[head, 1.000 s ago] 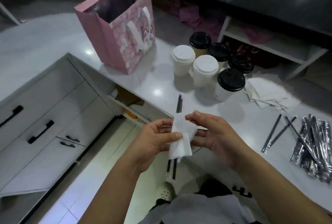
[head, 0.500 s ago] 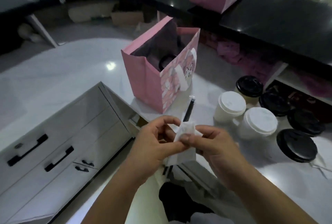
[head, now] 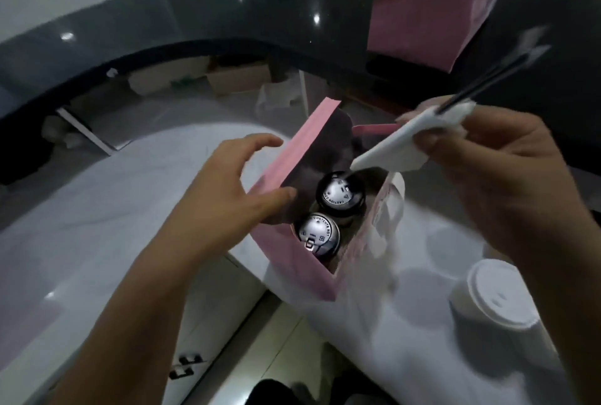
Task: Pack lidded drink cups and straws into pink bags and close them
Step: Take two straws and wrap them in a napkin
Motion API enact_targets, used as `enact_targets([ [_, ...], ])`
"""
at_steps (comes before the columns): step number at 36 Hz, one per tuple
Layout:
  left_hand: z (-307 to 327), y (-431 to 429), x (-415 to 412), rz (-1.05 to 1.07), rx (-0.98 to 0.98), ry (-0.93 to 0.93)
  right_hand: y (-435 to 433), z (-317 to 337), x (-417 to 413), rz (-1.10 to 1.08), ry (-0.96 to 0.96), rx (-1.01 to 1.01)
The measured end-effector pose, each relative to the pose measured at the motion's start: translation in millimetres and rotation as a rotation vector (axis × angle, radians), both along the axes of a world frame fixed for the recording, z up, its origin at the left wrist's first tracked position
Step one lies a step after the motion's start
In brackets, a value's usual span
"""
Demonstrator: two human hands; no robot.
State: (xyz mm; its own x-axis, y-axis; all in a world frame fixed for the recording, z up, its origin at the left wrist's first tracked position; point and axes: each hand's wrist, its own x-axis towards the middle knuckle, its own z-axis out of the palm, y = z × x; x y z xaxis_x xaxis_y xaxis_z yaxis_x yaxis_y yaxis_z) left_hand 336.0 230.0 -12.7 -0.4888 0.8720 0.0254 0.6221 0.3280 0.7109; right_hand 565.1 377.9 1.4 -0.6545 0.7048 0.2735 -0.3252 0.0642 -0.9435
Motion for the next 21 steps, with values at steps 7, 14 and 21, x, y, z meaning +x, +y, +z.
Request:
enact_targets([
  [7, -17.5, 44.7, -18.8, -0.212, -0.225, 0.168, 2.2, -7.7, -23.8, -0.061, -0.257, 0.252],
  [14, -23.5, 55.6, -61.7, -0.297, -0.019, -0.123, -8.1, -5.8, -40.5, -0.142, -0.495, 0.356],
  [21, -28.1, 71.5, -105.8, -0.43, 0.028, -0.419, -10.0, -25.0, -110.0, -0.043, -1.247, 0.747],
])
